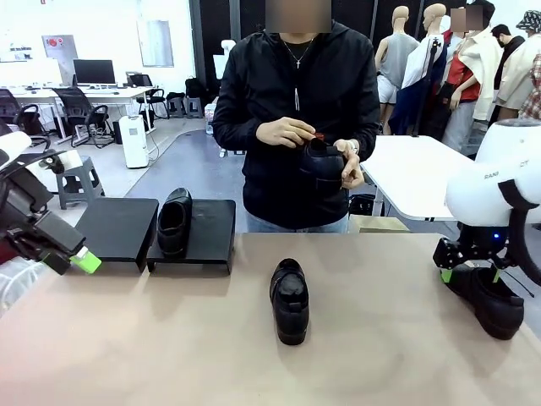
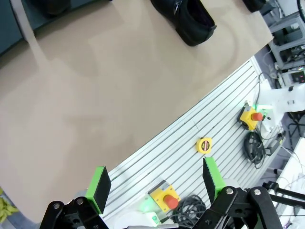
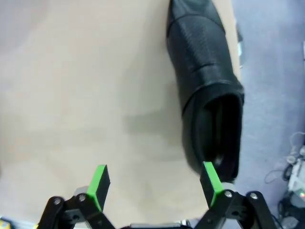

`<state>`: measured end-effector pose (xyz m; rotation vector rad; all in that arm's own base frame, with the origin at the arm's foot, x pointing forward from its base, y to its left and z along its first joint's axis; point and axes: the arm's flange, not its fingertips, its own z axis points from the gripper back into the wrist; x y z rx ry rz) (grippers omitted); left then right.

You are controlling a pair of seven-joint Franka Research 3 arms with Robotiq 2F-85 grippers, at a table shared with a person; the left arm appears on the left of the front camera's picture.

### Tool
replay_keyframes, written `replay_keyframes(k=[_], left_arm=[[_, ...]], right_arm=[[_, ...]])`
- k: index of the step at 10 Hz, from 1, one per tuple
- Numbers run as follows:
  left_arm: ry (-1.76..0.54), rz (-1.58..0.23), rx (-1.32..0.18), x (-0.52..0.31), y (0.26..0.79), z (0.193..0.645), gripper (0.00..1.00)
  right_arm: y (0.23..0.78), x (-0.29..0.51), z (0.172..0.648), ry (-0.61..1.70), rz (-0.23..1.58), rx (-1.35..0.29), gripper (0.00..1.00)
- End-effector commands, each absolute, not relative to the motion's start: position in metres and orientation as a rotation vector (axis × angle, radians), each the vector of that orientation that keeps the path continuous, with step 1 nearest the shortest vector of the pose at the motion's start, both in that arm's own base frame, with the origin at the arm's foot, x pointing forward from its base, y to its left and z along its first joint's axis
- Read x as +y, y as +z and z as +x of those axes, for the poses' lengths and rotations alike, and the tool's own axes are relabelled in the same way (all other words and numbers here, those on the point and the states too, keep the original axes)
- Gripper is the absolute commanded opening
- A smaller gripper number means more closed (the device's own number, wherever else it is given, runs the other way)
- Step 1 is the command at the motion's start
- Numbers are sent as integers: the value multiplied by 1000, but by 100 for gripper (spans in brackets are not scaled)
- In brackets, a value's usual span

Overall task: Organize the shoes by placing them on the stand.
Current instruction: Pick up one Shoe and place it in the middle of the table.

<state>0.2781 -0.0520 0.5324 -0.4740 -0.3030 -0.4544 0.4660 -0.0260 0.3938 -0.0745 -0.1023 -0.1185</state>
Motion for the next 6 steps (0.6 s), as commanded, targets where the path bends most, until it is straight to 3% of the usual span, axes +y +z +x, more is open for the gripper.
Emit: replay_keyframes(k=[1,6], left_arm=[[-453,-494,-300,-52,534,279,100],[-453,-494,-300,-52,534,279,100]], right_arm=[[387,-44,501,-130,-62,-92,100],[358,-61,525,-142,4,-28,100]])
